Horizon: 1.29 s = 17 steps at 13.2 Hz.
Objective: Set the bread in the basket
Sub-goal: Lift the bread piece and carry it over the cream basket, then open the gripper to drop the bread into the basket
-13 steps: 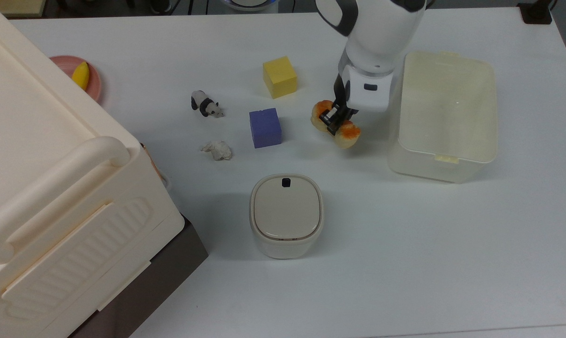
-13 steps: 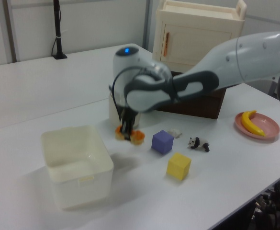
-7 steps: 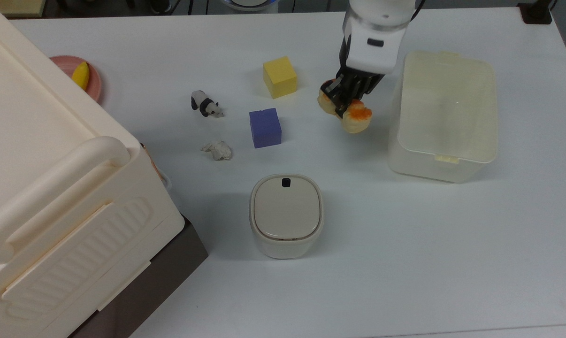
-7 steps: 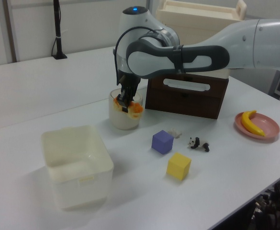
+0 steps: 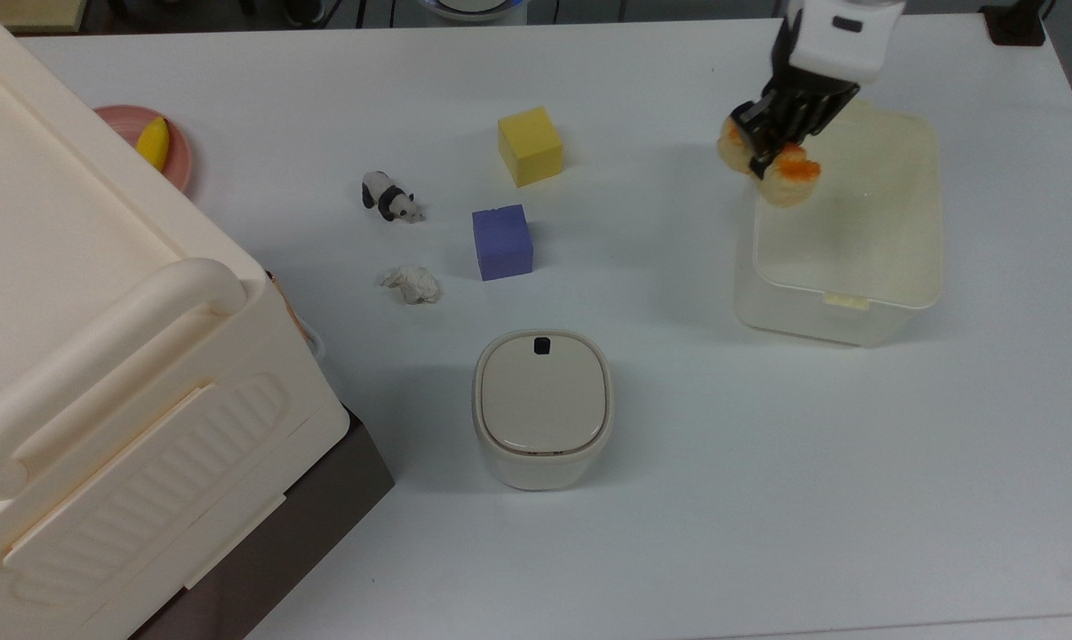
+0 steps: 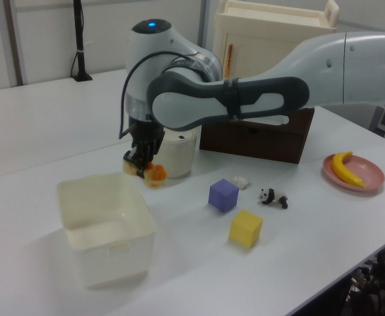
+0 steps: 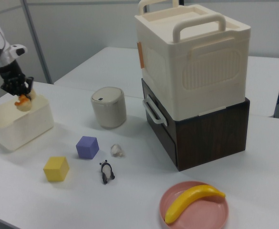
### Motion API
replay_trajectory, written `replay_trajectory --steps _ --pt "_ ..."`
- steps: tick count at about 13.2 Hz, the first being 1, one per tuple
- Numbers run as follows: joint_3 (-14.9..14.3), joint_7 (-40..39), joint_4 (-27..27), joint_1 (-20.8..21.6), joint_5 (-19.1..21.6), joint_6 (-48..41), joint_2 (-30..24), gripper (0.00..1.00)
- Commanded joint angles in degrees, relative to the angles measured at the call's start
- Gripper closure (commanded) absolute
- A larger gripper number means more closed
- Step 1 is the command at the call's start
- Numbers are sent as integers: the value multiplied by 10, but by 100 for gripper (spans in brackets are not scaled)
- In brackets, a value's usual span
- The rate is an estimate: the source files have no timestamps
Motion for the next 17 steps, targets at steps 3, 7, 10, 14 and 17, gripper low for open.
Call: replay_trajectory --steps 3,7,10,14,17 --pt "-6 36 -13 68 7 42 12 100" --pt "-6 36 -13 85 10 43 22 100" --pt "-6 27 -9 78 4 42 22 1" --pt "-7 19 -11 78 2 42 23 0" --pt "-7 19 -11 79 -1 42 26 0"
